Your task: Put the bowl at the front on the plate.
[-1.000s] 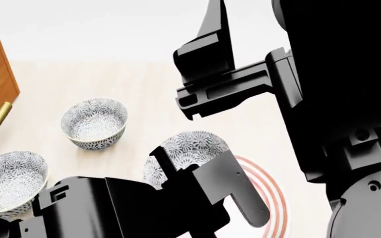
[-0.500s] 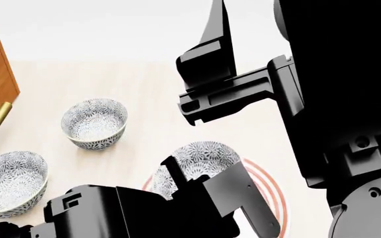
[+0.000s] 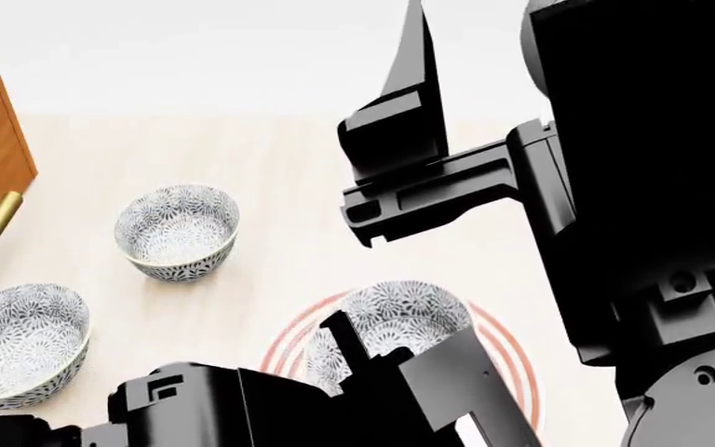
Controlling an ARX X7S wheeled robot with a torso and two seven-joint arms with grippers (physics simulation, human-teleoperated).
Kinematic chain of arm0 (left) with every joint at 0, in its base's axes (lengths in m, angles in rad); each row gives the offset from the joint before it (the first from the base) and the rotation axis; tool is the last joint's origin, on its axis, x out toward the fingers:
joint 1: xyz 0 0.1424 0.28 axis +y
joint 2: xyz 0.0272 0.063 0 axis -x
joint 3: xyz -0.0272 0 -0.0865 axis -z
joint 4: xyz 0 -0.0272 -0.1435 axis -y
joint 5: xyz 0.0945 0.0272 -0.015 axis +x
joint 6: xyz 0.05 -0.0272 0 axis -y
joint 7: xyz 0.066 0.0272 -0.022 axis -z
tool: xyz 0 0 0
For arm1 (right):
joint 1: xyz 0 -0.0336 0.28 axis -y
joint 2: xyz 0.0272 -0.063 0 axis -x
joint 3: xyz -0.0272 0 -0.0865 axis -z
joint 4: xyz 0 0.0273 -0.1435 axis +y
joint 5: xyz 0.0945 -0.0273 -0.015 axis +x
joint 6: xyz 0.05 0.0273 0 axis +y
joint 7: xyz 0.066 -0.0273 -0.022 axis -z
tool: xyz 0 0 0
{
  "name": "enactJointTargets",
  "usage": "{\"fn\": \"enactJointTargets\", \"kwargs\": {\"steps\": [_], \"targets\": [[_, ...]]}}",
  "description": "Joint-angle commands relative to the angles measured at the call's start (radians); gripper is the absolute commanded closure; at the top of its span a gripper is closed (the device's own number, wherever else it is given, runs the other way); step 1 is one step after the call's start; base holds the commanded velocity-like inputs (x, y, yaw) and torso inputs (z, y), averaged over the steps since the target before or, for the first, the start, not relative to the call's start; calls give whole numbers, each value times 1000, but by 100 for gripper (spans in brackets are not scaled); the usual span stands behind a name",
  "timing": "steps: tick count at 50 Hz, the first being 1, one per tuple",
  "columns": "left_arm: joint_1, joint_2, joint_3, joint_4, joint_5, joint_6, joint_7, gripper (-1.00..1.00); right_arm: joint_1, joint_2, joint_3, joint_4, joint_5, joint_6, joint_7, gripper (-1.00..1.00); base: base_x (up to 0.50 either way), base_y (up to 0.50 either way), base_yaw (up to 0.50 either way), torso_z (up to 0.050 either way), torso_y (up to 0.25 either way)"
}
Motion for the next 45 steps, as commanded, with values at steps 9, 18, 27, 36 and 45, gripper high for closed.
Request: {"fn": "enactJointTargets", "kwargs": {"steps": [9,18,27,36,45], "targets": [[-42,3,154,-45,-107,125,-65,100,-12,14,2,-13,4,-7,4,-100,0,0,0,0,0],[-24,3,159,-75,-85,138,-50,100,-23,20,5,-21,1,-15,4,-100,0,0,0,0,1],[-1,3,156,-105,-57,147,-36,100,-35,23,5,-22,-8,-23,1,-100,0,0,0,2,0],[2,3,154,-97,-61,152,-44,100,-37,23,4,-20,-11,-26,-4,-100,0,0,0,0,0],[-4,3,154,-91,-69,158,-50,100,-37,22,1,-20,-11,-27,-8,-100,0,0,0,0,1]]}}
